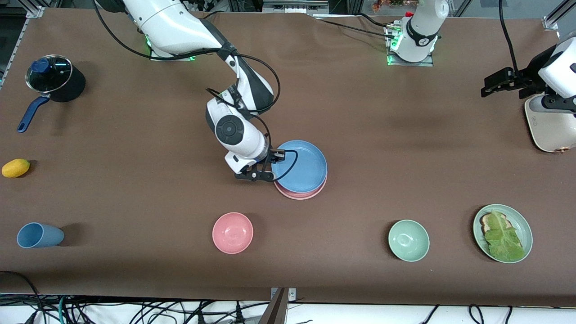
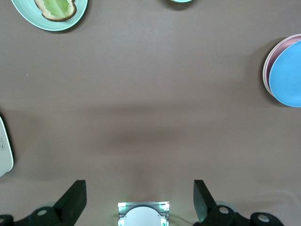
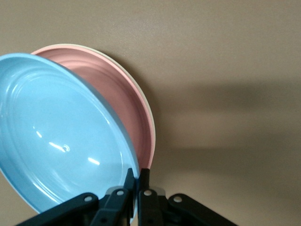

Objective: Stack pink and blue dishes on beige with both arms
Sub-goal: 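Slide the blue plate with the right gripper onto the pink plate, then release the blue plate and withdraw the right gripper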

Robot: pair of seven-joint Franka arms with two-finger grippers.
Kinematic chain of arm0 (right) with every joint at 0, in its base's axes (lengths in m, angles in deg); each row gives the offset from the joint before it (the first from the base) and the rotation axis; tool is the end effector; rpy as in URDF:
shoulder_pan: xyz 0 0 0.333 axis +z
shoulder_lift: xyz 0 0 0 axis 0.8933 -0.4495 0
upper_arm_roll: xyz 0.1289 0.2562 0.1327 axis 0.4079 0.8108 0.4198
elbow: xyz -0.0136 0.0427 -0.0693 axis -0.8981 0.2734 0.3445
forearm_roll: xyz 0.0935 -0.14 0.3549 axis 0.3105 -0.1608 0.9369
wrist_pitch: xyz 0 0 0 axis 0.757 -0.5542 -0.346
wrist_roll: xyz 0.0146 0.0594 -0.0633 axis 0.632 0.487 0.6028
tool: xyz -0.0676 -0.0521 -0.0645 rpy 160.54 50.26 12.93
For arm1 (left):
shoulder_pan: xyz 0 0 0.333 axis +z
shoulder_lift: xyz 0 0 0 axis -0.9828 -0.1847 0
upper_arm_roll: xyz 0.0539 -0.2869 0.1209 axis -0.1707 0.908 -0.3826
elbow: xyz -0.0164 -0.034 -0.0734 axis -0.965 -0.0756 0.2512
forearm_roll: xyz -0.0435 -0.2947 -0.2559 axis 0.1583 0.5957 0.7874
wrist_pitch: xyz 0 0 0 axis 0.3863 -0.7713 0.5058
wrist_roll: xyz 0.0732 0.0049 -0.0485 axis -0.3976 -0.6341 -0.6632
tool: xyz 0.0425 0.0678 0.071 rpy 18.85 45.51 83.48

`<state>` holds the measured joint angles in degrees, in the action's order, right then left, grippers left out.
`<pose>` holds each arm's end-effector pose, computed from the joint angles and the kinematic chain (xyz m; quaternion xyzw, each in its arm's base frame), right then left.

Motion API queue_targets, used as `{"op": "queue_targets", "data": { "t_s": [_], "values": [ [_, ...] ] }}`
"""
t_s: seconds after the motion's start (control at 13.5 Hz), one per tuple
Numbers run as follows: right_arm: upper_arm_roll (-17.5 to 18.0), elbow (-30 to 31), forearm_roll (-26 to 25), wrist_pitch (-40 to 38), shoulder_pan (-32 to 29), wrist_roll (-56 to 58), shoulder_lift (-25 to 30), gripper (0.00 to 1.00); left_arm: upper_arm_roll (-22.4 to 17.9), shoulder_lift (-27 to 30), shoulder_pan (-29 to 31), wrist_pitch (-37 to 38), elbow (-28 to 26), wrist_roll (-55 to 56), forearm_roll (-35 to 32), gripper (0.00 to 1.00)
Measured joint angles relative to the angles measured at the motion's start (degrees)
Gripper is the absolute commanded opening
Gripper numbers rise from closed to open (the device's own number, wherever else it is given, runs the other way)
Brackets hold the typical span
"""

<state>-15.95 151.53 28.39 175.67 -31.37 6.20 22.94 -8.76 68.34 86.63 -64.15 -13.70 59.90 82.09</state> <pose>0.5733 0.4407 0.2476 -0.9931 0.0412 0.0494 0.0977 0.5290 -0.0042 0.6072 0.9953 -0.0018 -0.0939 0.0247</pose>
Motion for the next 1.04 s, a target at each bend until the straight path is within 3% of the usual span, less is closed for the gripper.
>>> {"op": "queue_targets", "data": {
  "t_s": [0.15,0.22,0.3,0.67,1.04],
  "values": [
    [-0.3,-0.3,-1.3,0.0,0.0,0.0,-0.5,0.00,0.1,0.0,0.0,0.0,0.0,0.0,0.0,1.00],
    [-0.4,-0.3,-1.7,0.0,0.0,0.0,-0.8,0.36,0.1,0.0,0.0,0.0,0.0,0.0,0.0,1.00],
    [-0.5,-0.3,-2.0,0.0,0.0,-0.1,-1.0,0.99,0.2,0.0,-0.1,0.0,0.0,0.0,0.0,1.00],
    [-1.7,-1.4,-4.5,-0.8,0.1,-0.2,-0.8,1.00,0.2,0.0,0.0,0.0,0.0,0.0,0.0,1.00],
    [-11.4,-3.4,-6.0,-12.5,-0.1,3.2,6.5,1.00,0.2,-0.1,-0.1,0.0,0.0,0.0,0.0,1.00]
  ]
}}
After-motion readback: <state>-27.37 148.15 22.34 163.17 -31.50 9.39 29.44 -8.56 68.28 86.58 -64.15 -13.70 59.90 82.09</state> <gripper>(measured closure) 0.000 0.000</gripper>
